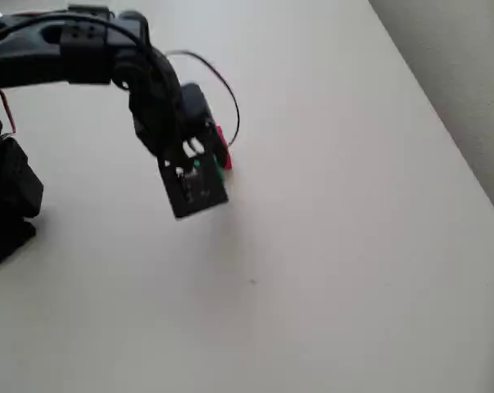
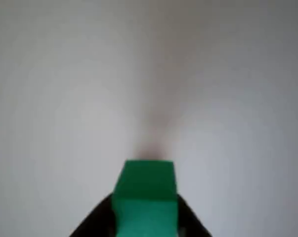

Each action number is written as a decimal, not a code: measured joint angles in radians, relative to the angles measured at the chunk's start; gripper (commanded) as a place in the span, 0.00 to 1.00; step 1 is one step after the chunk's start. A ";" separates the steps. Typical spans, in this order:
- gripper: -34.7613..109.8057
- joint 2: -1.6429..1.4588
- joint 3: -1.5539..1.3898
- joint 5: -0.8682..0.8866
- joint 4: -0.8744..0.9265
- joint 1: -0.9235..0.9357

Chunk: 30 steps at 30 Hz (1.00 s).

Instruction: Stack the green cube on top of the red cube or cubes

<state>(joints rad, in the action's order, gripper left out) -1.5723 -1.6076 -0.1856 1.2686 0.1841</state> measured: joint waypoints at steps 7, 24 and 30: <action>0.23 -0.002 0.037 0.000 0.032 -0.008; 0.23 -0.021 0.097 0.026 0.107 -0.087; 0.23 -0.021 0.097 0.026 0.107 -0.109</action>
<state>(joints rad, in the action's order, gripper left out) -1.5938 -1.5110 -0.1595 1.3760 0.0752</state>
